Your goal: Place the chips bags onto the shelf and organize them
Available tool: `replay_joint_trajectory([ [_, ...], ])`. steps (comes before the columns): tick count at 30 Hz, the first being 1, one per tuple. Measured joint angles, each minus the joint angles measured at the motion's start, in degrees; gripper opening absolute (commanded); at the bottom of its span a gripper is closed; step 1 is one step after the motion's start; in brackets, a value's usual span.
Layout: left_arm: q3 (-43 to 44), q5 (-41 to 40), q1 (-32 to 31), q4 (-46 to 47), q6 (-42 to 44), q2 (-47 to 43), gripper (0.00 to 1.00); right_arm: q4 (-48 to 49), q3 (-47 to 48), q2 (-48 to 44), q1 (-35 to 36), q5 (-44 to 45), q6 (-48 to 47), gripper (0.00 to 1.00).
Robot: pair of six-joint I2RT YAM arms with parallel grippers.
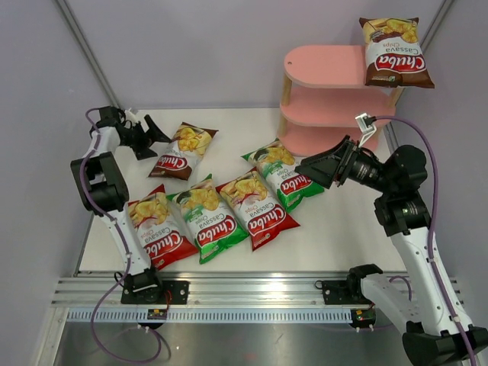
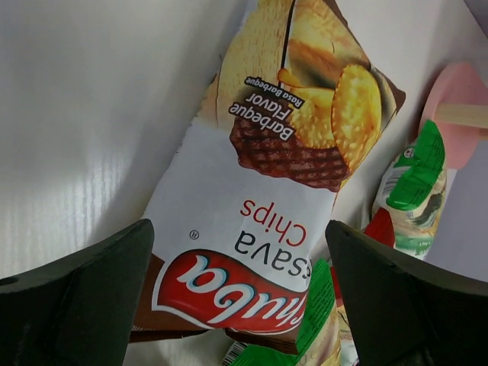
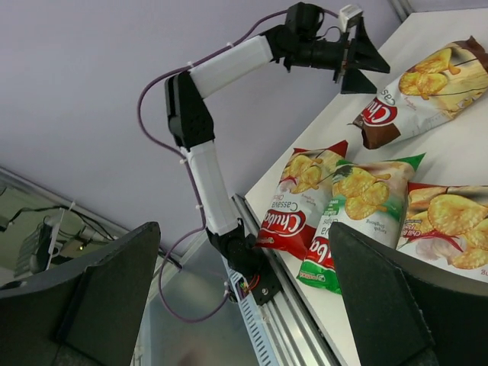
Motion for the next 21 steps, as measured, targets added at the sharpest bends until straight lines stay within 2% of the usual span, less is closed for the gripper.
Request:
replay_joint_trajectory([
  [5, 0.0, 4.7, -1.4, 0.0, 1.2, 3.8, 0.99, 0.5, -0.5, -0.5, 1.5, -2.4, -0.9, 0.99],
  [12, -0.3, 1.9, -4.0, -0.8, 2.4, 5.9, 0.99, 3.4, -2.1, -1.2, 2.6, -3.7, -0.9, 0.99],
  [16, -3.1, 2.2, -5.8, 3.0, 1.1, 5.2, 0.98, 5.4, -3.1, -1.2, 2.8, -3.9, -0.4, 1.0],
  [19, -9.6, 2.6, -6.6, 9.4, -2.3, 2.2, 0.91, 6.4, -3.6, -1.0, 2.8, -3.9, 0.0, 0.99],
  [21, -13.4, 2.6, -6.6, 13.9, -4.9, 0.5, 0.8, 6.7, -3.6, -0.9, 2.9, -3.9, 0.2, 0.99],
])
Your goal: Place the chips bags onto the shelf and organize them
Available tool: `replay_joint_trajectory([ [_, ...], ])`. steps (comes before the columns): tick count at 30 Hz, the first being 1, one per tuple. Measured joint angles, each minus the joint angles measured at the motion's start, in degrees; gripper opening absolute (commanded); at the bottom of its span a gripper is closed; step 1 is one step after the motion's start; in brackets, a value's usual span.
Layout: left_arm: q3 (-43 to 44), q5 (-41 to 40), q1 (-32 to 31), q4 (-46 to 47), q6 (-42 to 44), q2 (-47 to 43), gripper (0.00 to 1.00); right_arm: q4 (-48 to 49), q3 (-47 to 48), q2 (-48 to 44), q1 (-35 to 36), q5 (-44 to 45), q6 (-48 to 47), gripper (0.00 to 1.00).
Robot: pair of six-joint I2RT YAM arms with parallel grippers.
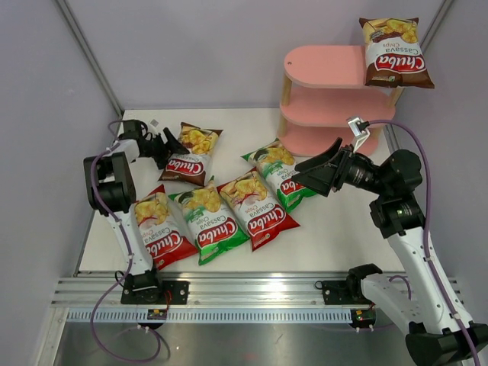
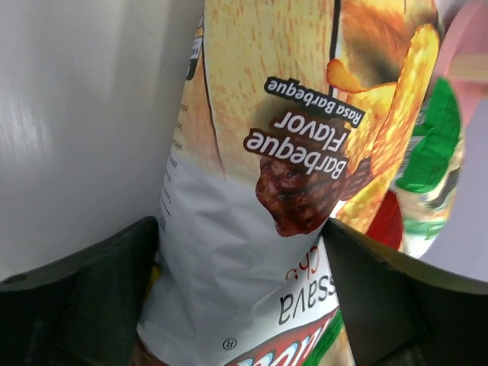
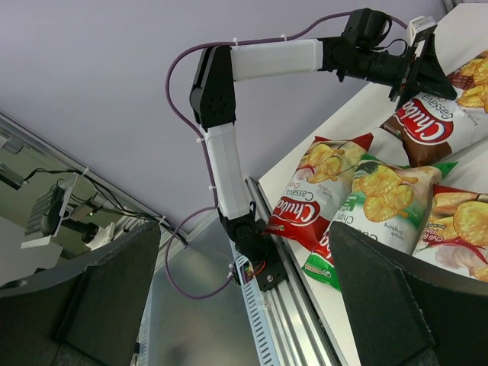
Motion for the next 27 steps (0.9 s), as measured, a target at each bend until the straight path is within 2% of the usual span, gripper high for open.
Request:
replay_joint_trajectory([
  [6, -8.7, 1.2, 0.2, 13.8, -10.6, -4.0, 0.45, 0.1, -0.1, 0.0, 0.0, 0.5, -0.2, 1.0],
  [9, -12.6, 1.1, -0.1, 19.9, -15.6, -6.9, 0.34, 0.1, -0.7, 0.1, 0.1, 1.7, 0.2, 0.99],
  [16, -19.6, -3.3, -0.7, 31.5, -25.1, -10.8, 0.27, 4.1, -3.7, 5.6, 0.2, 2.7, 5.4, 0.99],
  [20, -24.3, -6.0, -0.6, 38.5, -31.3, -13.0, 0.25, 3.3, -4.2, 11.2, 2.3, 6.5, 5.9, 0.99],
  [24, -30.8, -8.2, -0.7, 47.1, -39.3, -17.7, 0.25, 2.0, -4.3, 13.9, 8.2, 14.0, 5.2, 0.99],
  [27, -35.1, -11.3, -1.4, 52.4, -45.0, -23.3, 0.24, 4.9, -6.4, 14.1, 14.5, 22.5, 5.7, 0.99],
])
